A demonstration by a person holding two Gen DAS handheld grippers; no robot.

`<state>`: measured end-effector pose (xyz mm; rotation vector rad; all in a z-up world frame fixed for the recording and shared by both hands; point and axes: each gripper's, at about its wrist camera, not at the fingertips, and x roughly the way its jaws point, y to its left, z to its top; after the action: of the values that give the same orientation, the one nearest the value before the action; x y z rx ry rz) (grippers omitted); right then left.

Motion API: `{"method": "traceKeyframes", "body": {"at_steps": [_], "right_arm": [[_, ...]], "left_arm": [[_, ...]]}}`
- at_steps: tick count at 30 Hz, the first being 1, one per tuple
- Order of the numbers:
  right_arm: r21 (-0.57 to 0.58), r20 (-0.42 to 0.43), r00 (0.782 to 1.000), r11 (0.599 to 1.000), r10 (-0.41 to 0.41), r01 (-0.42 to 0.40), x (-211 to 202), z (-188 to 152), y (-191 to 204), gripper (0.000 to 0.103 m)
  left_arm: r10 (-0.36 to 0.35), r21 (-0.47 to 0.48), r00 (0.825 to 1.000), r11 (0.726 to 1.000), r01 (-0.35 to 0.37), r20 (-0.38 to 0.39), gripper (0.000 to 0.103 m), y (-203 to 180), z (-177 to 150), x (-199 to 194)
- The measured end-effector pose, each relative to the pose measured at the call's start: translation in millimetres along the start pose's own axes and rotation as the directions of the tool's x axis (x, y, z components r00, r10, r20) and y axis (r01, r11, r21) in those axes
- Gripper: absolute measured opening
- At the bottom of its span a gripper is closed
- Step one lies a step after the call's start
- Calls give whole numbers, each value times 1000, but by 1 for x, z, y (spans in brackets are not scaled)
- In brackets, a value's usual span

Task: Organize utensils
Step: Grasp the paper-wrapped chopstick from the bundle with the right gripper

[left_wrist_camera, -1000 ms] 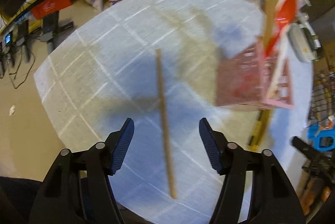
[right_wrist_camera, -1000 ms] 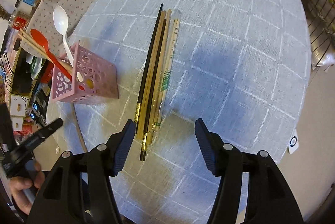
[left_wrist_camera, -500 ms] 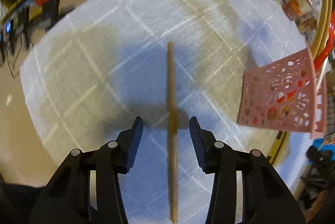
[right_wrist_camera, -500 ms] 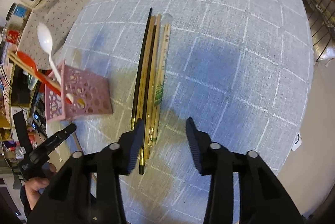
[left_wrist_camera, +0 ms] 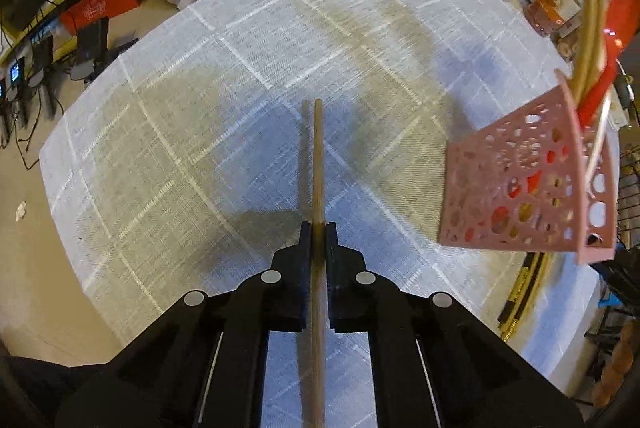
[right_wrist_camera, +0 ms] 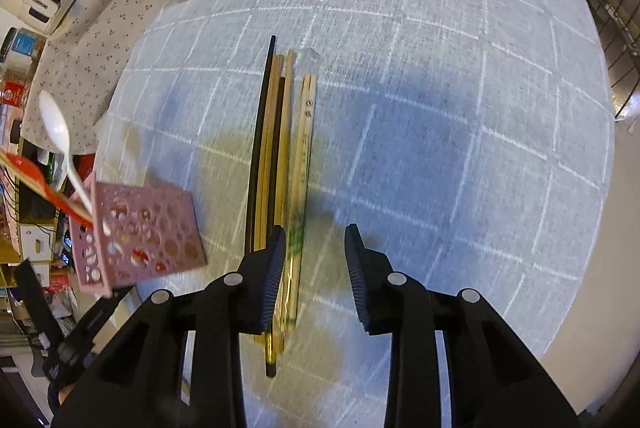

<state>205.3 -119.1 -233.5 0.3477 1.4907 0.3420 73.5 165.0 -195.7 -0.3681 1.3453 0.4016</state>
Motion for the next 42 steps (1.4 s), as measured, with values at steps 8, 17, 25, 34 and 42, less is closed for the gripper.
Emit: {"method": "traceKeyframes", "body": {"at_steps": [8,17,25,34,42], "right_arm": [[4,-5,1000,1000,-19,19,14,15,3,25],[26,-1,999,999,-42,42,25,32,4,23],[11,-10,997,997,-72,72,32,37,10,21],[-62,-50,989,989,-140,136,39,34,24,8],[-91,-57,988,986,-146,140,39,28,33,5]], "left_arm": [[-27,-13,999,1000,27,-27,5,2,1,0],[-90,-9,995,996,90,-43,5,5,-5,-13],[-117,-2,992,993,118,-50,5,5,-10,-21],[-89,9,993,996,90,-73,5,3,-12,-14],[-69,27,995,997,71,-72,5,-1,-12,-12]]}}
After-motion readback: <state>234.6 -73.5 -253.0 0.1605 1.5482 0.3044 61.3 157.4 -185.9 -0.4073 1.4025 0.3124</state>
